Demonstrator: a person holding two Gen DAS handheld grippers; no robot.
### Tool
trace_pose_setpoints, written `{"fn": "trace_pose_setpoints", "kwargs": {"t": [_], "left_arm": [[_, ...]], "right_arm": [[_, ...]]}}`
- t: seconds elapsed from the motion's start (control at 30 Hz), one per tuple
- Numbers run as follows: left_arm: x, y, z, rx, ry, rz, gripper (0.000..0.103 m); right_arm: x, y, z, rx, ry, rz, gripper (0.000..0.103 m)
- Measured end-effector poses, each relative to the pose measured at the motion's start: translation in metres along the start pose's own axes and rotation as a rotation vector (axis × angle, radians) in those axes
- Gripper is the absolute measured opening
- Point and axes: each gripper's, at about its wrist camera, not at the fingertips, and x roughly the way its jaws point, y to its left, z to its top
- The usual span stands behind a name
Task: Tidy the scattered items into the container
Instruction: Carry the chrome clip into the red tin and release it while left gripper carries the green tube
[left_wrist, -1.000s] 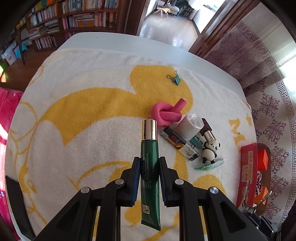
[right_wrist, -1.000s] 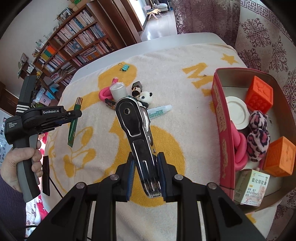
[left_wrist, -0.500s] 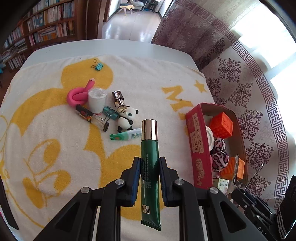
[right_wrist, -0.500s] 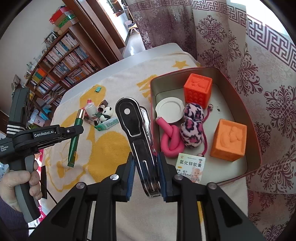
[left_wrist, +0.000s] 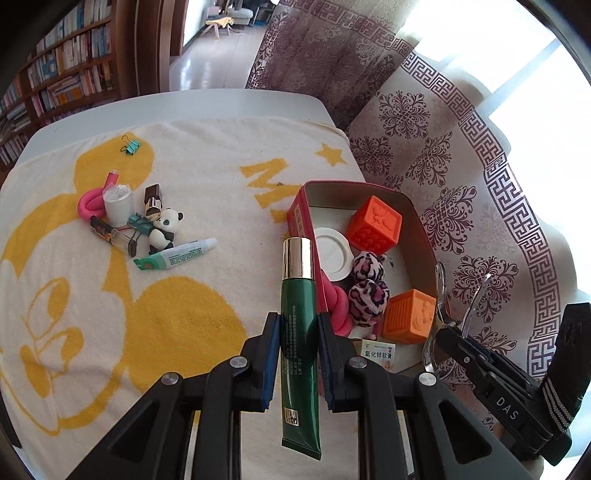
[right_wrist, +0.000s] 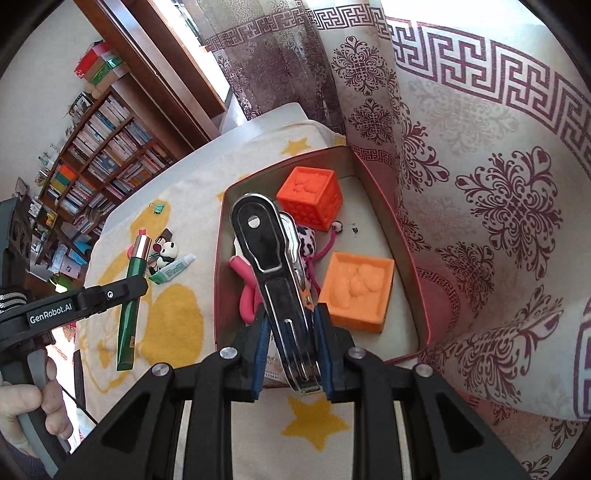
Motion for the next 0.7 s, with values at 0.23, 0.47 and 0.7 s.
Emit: {"fn": "trace_pose_setpoints", "kwargs": {"t": [0.23, 0.47, 0.7], "left_arm": [[-0.003, 0.007, -0.005, -0.05, -0.009, 0.017, 0.021], [-0.002, 0.006, -0.003, -0.065, -0.011, 0.022, 0.021], [0.012, -0.014, 0.004, -0.029, 0.019, -0.002, 0.021]], "right_arm": [[0.021, 0.0, 0.02, -0.013, 0.015, 0.015, 0.026], [0.029, 0.0, 0.018, -0.063, 0.025, -0.007, 0.028], [0.023, -0.007, 0.001, -0.09, 0.05, -0.008, 0.028]]}}
